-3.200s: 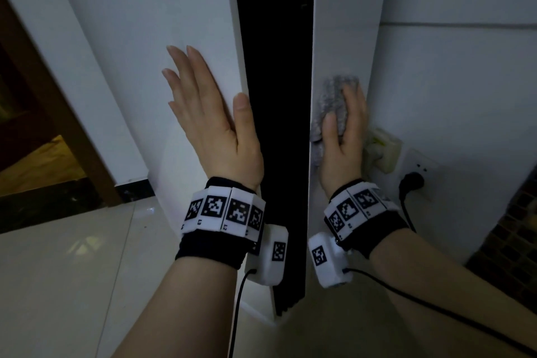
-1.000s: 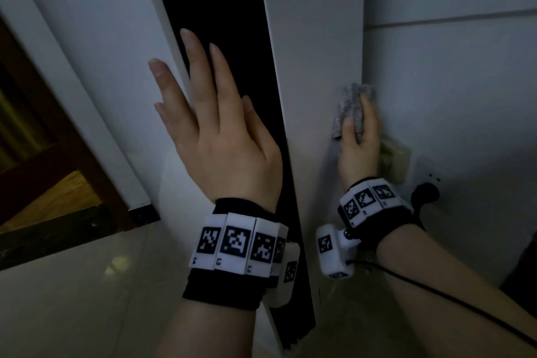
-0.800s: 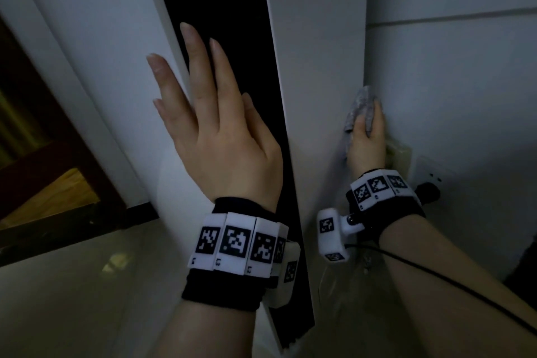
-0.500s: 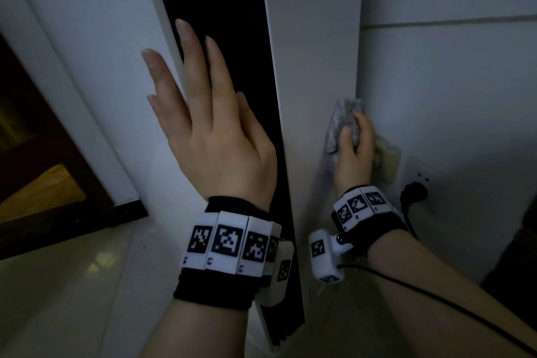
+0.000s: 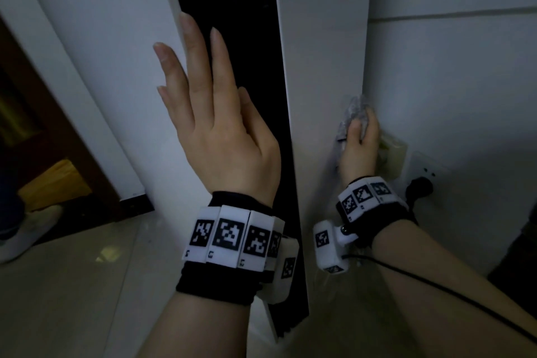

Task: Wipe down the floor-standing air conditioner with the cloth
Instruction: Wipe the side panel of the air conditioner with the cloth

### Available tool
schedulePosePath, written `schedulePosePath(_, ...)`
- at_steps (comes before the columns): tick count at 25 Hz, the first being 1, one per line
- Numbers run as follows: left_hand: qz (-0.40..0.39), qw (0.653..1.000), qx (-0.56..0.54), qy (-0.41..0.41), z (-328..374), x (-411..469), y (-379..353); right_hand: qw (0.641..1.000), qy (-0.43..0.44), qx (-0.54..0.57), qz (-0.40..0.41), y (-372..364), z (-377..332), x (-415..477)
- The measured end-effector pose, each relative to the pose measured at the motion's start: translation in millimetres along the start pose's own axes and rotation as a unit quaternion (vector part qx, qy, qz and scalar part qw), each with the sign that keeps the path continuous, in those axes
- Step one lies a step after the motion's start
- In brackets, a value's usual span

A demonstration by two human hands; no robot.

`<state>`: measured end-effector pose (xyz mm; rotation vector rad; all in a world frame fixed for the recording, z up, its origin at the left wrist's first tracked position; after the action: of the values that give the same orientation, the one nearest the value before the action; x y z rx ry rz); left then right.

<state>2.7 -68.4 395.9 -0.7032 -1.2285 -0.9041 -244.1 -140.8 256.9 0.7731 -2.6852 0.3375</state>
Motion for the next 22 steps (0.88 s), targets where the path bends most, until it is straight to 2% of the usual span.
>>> schedulePosePath(2,0.000,1.000,0.001,-0.001,-0.6,-0.1,0.2,0.998,0.052,0.017,0.007,-2.8,-5.3,-23.6)
schedulePosePath(4,-0.001,1.000,-0.002,-0.002,-0.9,-0.1,0.4,0.998,0.060,0.023,-0.009,-3.6,-3.7,-22.1)
schedulePosePath(8,-0.006,1.000,-0.023,0.005,-1.5,0.2,2.0,0.998,-0.062,-0.004,-0.026,2.6,15.9,0.7)
schedulePosePath(13,0.011,0.997,-0.066,0.040,-6.9,1.2,6.9,0.995,0.097,0.014,0.002,-3.2,-15.7,-54.7)
schedulePosePath(16,-0.002,0.996,-0.073,0.052,-9.2,2.2,6.9,0.999,0.026,0.019,-0.031,-9.8,-16.5,-42.7)
schedulePosePath(17,-0.007,0.996,-0.074,0.054,-10.0,2.4,7.1,0.999,0.032,0.015,-0.032,-10.6,-19.5,-47.8)
schedulePosePath(20,-0.016,0.995,-0.085,0.055,-12.1,1.4,7.1,0.991,0.128,-0.007,-0.025,-12.6,-34.6,-77.7)
schedulePosePath(22,-0.019,0.994,-0.095,0.055,-14.5,0.4,7.8,0.990,0.140,-0.001,-0.028,-12.7,-38.2,-77.8)
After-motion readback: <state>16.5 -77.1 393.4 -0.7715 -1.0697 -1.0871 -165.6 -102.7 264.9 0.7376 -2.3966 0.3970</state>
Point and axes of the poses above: each hand's wrist, its own x-axis towards the middle knuckle, its own y-axis out of the back of the hand, z = x × y, the point moved 7 cm from there along x, towards the middle knuckle, and after that the axes turned 7 degrees about -x, right-handed, at the moved point
